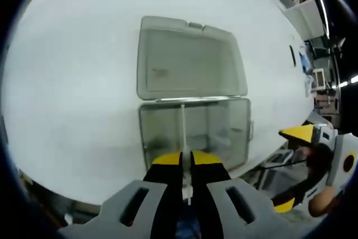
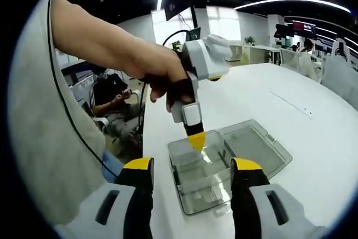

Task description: Insert the divider into the dual guide fixture by aligning both edges with the guide slots and pushing it downward to the bottom, including one-sided entry, uneven engagement, binding, and posture correction.

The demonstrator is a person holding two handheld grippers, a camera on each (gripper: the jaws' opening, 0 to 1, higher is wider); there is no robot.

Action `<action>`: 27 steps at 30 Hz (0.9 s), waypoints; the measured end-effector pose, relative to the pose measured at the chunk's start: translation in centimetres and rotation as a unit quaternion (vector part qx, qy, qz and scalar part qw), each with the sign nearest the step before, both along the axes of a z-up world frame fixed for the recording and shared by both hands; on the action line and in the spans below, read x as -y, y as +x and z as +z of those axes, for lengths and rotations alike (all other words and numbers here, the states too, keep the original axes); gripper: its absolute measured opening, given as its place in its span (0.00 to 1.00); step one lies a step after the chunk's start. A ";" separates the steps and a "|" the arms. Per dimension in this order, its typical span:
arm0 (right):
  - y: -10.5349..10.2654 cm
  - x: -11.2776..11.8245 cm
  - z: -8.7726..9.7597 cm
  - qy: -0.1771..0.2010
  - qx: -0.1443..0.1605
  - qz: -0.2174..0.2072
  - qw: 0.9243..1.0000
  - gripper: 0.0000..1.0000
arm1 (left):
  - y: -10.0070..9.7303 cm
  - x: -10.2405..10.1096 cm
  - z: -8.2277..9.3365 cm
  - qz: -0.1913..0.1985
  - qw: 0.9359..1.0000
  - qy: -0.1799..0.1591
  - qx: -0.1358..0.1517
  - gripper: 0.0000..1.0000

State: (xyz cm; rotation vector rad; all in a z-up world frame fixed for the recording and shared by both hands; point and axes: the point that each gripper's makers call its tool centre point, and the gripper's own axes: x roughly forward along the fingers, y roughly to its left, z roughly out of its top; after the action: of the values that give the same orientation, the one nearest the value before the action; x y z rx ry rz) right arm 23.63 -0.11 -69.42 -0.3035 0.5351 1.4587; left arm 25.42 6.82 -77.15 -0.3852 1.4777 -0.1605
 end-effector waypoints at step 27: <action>0.2 0.6 0.1 -0.003 0.001 -0.001 1.000 0.52 | 0.0 0.1 -0.4 -0.014 1.000 0.020 -0.014 0.01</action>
State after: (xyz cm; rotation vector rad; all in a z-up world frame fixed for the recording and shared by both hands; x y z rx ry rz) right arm 23.87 -0.75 -69.30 -0.3106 0.5381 1.4552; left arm 25.41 6.70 -77.53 -0.3357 1.5125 -0.1486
